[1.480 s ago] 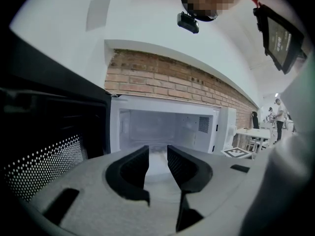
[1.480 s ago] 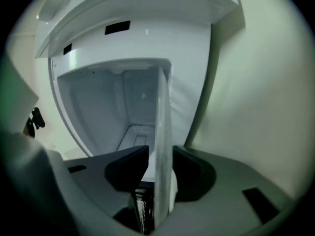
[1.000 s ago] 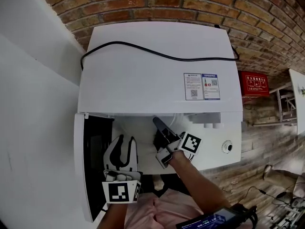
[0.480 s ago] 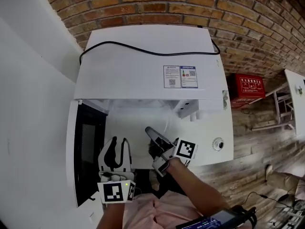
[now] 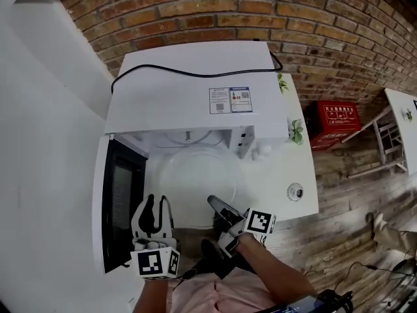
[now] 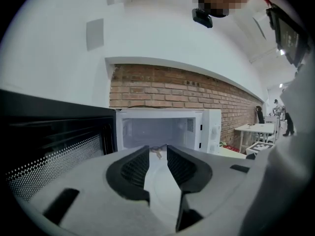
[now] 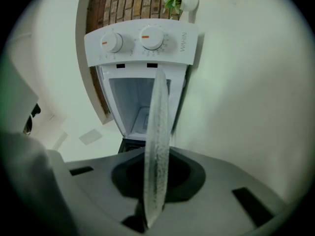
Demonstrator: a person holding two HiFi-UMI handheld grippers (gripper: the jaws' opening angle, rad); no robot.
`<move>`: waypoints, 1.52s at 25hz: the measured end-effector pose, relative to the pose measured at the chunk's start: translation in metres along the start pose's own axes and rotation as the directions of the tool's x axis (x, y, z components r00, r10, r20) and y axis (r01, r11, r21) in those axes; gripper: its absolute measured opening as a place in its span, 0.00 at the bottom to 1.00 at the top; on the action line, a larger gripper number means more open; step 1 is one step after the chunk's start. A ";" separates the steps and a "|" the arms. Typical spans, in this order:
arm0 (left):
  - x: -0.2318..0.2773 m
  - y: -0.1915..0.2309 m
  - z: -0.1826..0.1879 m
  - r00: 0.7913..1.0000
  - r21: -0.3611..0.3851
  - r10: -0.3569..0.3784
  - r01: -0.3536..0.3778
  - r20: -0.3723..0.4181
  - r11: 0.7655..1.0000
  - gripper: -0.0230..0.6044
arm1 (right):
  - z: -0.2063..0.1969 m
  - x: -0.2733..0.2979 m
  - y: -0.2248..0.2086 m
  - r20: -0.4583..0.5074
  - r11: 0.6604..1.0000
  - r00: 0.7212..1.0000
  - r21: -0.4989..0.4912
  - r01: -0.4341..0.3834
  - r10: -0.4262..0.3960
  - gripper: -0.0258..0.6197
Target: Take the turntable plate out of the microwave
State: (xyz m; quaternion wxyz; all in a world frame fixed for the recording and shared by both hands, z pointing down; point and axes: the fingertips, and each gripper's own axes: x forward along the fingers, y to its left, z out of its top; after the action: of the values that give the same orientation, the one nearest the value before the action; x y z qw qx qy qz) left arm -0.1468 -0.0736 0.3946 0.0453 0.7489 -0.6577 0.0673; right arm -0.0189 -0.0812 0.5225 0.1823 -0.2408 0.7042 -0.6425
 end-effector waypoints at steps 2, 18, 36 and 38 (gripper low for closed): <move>-0.004 -0.001 -0.005 1.000 -0.018 -0.014 0.014 -0.007 1.000 0.22 | -0.009 -0.010 -0.006 0.015 0.999 1.000 0.039 0.014 -0.015 0.09; -0.012 -0.002 -0.029 0.996 -0.040 -0.085 0.084 -0.021 0.996 0.22 | -0.004 -0.048 -0.050 0.096 0.980 0.976 0.058 0.191 -0.196 0.09; -0.011 0.003 -0.030 0.996 -0.052 -0.084 0.083 -0.020 0.995 0.22 | 0.002 -0.042 -0.052 0.089 0.964 0.973 0.177 0.196 -0.214 0.09; -0.010 0.003 -0.028 0.996 -0.049 -0.085 0.084 -0.018 0.995 0.22 | 0.002 -0.041 -0.052 0.079 0.964 0.974 0.184 0.193 -0.210 0.09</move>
State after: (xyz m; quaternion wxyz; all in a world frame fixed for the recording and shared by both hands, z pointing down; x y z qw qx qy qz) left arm -0.1522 -0.0594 0.4205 0.0728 0.7740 -0.6264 0.0568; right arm 0.0212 -0.0624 0.5715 0.1705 -0.3254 0.6071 -0.7046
